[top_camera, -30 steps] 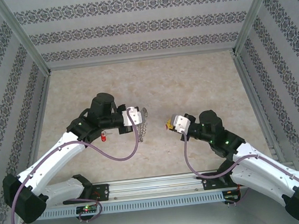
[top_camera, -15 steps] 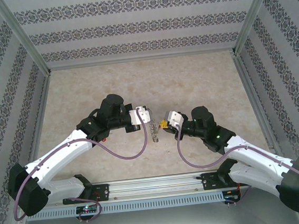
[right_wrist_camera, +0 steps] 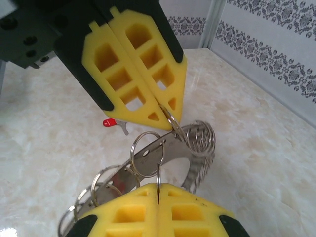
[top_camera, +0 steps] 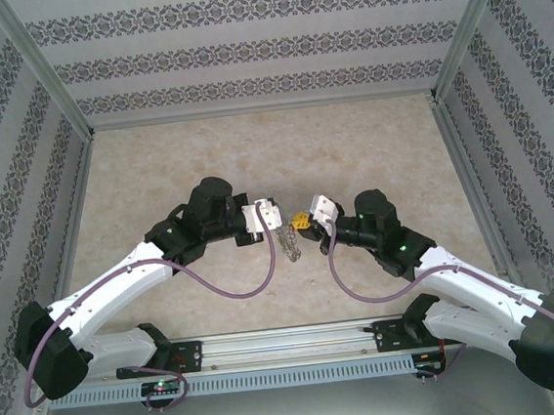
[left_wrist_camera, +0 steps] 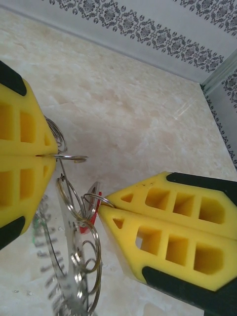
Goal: Put the keys on the keyring
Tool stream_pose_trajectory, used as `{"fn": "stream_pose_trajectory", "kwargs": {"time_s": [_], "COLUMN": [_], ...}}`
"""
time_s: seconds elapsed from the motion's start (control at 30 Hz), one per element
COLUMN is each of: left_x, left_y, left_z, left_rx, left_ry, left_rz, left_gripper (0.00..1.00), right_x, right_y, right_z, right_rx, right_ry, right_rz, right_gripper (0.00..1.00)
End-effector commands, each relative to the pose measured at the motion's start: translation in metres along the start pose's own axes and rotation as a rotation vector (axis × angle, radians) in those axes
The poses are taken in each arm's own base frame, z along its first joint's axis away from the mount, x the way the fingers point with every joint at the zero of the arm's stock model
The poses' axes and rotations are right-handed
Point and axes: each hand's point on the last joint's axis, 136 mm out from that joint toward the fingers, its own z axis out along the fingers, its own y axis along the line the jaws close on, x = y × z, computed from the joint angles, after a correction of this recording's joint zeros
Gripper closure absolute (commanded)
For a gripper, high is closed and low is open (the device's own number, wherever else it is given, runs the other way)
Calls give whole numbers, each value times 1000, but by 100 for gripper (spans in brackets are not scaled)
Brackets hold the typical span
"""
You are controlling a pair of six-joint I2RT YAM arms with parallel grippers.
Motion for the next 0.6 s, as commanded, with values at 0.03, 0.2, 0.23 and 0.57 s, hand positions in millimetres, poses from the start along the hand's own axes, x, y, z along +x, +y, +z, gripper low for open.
{"fn": "stream_pose_trajectory", "kwargs": {"time_s": [0.03,0.2,0.23,0.57], "left_x": [-11,-9,-9,-12], "left_y": [3,-2,-2,4], "left_z": [1,1,0,1], "left_rx": [-33,-21,-25,-59], "left_ry": [-36,-23,-27,-47], "left_rz": [5,9,6,-61], "left_gripper": [100,100,100,100], "right_x": [-25,-26,-24,-30], "right_y": [6,-3,-4,3], "right_z": [1,2,2,12], "right_rx": [-52,-7,-3,-29], "right_ry": [-50,-23,-15,-38], "right_rz": [4,-6,-8,31], "right_gripper": [100,100,100,100]}}
